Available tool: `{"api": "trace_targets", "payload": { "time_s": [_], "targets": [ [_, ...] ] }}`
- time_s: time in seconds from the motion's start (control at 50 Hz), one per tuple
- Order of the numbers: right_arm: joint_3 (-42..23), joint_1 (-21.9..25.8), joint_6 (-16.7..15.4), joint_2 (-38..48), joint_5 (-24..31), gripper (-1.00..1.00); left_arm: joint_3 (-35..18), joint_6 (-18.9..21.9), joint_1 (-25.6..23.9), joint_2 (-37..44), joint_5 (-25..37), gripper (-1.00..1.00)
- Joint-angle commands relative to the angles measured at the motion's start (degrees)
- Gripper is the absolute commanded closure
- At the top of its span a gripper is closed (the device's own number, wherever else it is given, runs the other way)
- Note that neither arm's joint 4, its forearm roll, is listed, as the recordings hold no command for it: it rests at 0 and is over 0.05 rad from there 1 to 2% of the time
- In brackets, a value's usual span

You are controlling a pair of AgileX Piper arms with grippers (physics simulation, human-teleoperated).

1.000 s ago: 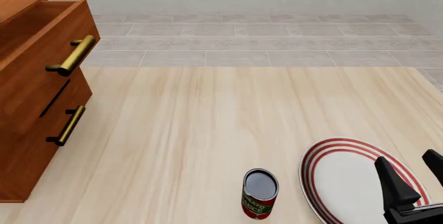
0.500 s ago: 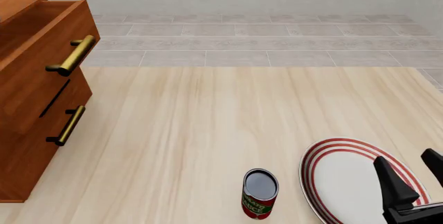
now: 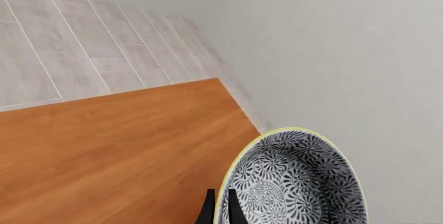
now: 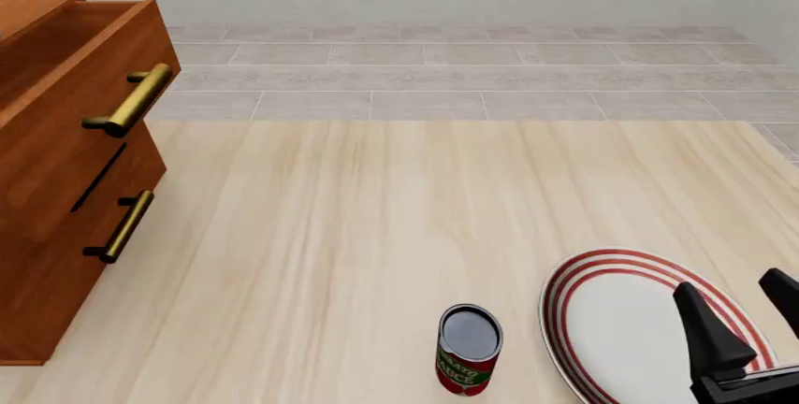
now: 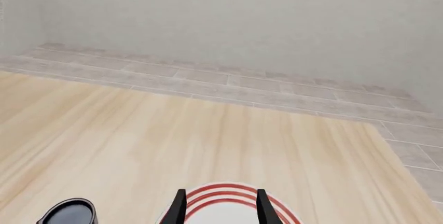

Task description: Put the bowl on top of the cabinet.

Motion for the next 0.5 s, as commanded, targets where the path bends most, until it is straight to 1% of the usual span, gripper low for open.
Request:
{"api": "trace_targets", "payload": {
  "time_s": [0.02,0.28,0.5],
  "targets": [
    [0.00,0.01,0.00,-0.53,0.52,-1.00,-1.46,1.59,-0.85,2.30,0.70,1.00],
    [0.00,0.09,-0.09,-0.49,0.60,-1.00,-0.78,2.19,-2.33,4.11,-0.42,1.00],
    [0.00,0.13,-0.18,-0.66,0.75,-1.00,-0.91,2.76,-2.15,4.66,-0.24,1.00]
  ]
}}
